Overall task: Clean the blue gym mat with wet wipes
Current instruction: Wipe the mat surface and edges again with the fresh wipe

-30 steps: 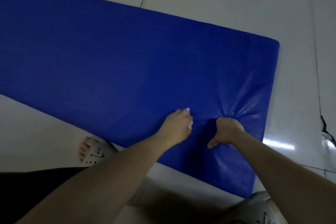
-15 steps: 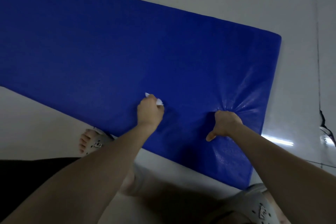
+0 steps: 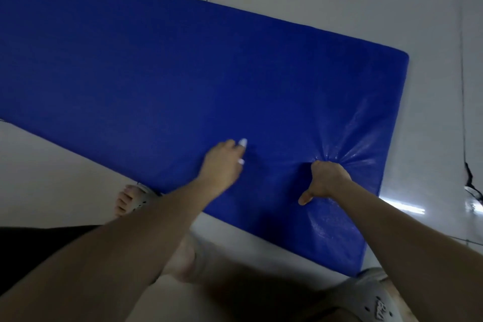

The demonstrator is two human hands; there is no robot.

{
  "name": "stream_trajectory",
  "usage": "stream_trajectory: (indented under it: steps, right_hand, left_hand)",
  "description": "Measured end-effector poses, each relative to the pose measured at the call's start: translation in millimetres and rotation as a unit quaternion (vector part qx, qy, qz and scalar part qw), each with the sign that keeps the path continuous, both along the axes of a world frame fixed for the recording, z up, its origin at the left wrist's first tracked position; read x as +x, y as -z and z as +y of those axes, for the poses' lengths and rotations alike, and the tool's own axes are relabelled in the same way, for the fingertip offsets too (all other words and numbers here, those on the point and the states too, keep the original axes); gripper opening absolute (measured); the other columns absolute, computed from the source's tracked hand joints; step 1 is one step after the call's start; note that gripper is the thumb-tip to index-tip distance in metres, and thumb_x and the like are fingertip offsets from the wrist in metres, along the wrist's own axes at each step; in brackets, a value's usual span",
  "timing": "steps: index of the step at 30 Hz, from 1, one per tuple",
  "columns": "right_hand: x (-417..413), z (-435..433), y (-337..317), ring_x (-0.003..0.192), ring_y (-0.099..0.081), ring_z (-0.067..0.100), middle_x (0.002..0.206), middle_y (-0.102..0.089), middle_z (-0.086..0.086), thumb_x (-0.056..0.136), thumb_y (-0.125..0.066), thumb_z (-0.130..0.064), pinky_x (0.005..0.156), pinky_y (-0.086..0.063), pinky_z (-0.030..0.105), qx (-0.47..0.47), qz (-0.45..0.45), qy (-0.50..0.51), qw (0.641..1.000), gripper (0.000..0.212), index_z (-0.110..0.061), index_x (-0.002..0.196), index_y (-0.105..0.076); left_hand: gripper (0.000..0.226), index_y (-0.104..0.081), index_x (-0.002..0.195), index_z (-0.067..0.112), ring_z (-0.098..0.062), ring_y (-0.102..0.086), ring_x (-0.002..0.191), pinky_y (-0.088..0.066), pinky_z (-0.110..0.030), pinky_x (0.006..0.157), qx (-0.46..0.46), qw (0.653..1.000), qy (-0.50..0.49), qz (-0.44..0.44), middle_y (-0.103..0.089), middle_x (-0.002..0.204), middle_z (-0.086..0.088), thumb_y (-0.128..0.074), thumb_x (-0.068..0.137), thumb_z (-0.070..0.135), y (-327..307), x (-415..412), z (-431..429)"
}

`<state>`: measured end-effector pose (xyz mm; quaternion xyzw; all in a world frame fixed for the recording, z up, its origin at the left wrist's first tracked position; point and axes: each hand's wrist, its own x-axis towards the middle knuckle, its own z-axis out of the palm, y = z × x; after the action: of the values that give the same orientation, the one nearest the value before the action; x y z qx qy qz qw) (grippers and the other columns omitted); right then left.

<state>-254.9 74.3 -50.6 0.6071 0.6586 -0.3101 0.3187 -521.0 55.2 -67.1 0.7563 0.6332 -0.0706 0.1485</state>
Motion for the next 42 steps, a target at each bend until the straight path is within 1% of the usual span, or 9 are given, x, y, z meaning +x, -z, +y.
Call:
stream_trajectory:
  steps: [5, 8, 10, 17, 23, 27, 31, 36, 42]
  right_hand:
    - [-1.3, 1.9, -2.2, 0.094, -0.053, 0.02, 0.101, -0.053, -0.001, 0.057, -0.09, -0.061, 0.085, -0.054, 0.035, -0.006, -0.002, -0.003, 1.0, 0.082, -0.017, 0.11, -0.045]
    - [-1.1, 2.3, -2.5, 0.099, -0.055, 0.022, 0.102, -0.053, 0.0, 0.057, -0.09, -0.061, 0.087, -0.055, 0.037, -0.01, -0.004, -0.003, 1.0, 0.088, -0.015, 0.119, -0.048]
    - [-0.4, 1.9, -1.8, 0.104, -0.057, 0.023, 0.103, -0.052, 0.0, 0.057, -0.089, -0.062, 0.089, -0.054, 0.037, -0.008, -0.002, -0.002, 1.0, 0.089, -0.015, 0.121, -0.048]
    - [0.4, -1.1, 2.6, 0.089, -0.052, 0.019, 0.086, -0.048, -0.003, 0.06, -0.09, -0.055, 0.074, -0.048, 0.031, 0.023, -0.002, 0.006, 1.0, 0.077, -0.016, 0.113, -0.05]
    - [3.8, 1.1, 7.0, 0.093, -0.051, 0.02, 0.1, -0.051, -0.001, 0.053, -0.089, -0.065, 0.081, -0.051, 0.033, 0.011, 0.006, -0.003, 1.0, 0.087, -0.017, 0.11, -0.044]
    - [4.2, 0.6, 6.9, 0.098, -0.054, 0.022, 0.104, -0.053, 0.001, 0.054, -0.089, -0.066, 0.087, -0.054, 0.037, 0.007, 0.007, -0.013, 1.0, 0.087, -0.017, 0.108, -0.042]
    - [2.0, 2.2, 6.6, 0.101, -0.056, 0.024, 0.1, -0.05, 0.0, 0.054, -0.089, -0.065, 0.088, -0.054, 0.038, 0.005, 0.004, -0.017, 1.0, 0.087, -0.016, 0.107, -0.04]
    - [1.3, 3.5, 6.6, 0.092, -0.053, 0.022, 0.094, -0.051, -0.001, 0.052, -0.091, -0.064, 0.084, -0.054, 0.036, 0.002, 0.004, -0.006, 1.0, 0.086, -0.017, 0.104, -0.041]
    - [0.1, 3.4, 3.5, 0.096, -0.057, 0.026, 0.087, -0.047, -0.002, 0.05, -0.089, -0.068, 0.085, -0.054, 0.038, 0.008, -0.008, -0.014, 1.0, 0.09, -0.015, 0.104, -0.039]
  left_hand:
    - [0.042, -0.057, 0.13, -0.001, -0.029, -0.06, 0.085, -0.048, -0.037, 0.066, -0.014, 0.976, -0.212, 0.045, -0.06, 0.109, -0.017, -0.057, 0.101, 0.03, -6.9, -64.0, 26.2]
    - [0.031, -0.064, 0.088, -0.002, -0.026, -0.054, 0.063, -0.049, -0.038, 0.061, 0.001, 0.974, -0.221, -0.056, -0.054, 0.079, -0.009, -0.056, 0.099, 0.026, -6.8, -30.9, 13.7]
    - [0.032, -0.055, 0.073, 0.006, -0.022, -0.05, 0.06, -0.051, -0.036, 0.065, 0.002, 0.971, -0.198, -0.133, -0.048, 0.089, -0.004, -0.056, 0.098, 0.026, -6.5, 6.0, -2.2]
    - [0.011, -0.06, 0.095, 0.016, -0.017, -0.06, 0.076, -0.056, -0.037, 0.071, -0.071, 0.95, -0.057, -0.299, -0.055, 0.107, -0.001, -0.053, 0.099, 0.023, -1.5, 117.6, -70.5]
    - [0.021, -0.063, 0.114, 0.01, -0.032, -0.056, 0.113, -0.052, -0.045, 0.086, -0.037, 0.98, 0.136, -0.143, -0.056, 0.125, -0.012, -0.052, 0.099, 0.021, 3.7, 78.0, -51.8]
    - [0.036, -0.058, 0.133, 0.012, -0.032, -0.051, 0.13, -0.046, -0.043, 0.104, -0.031, 0.993, 0.098, -0.065, -0.046, 0.15, -0.009, -0.05, 0.099, 0.019, 3.9, 21.0, -14.7]
    - [0.052, -0.04, 0.152, 0.015, -0.033, -0.056, 0.122, -0.047, -0.041, 0.096, -0.02, 0.996, -0.088, 0.005, -0.052, 0.144, -0.011, -0.049, 0.101, 0.02, -8.2, -70.4, 9.2]
    - [0.032, -0.064, 0.082, 0.001, -0.029, -0.068, 0.104, -0.052, -0.038, 0.087, -0.069, 0.957, -0.258, -0.112, -0.074, 0.107, -0.012, -0.06, 0.098, 0.028, -13.0, -78.4, -4.1]
    - [0.011, -0.063, 0.089, 0.014, -0.03, -0.066, 0.087, -0.053, -0.038, 0.075, -0.072, 0.945, -0.16, -0.275, -0.07, 0.097, -0.008, -0.054, 0.094, 0.013, -9.0, 65.9, -61.5]
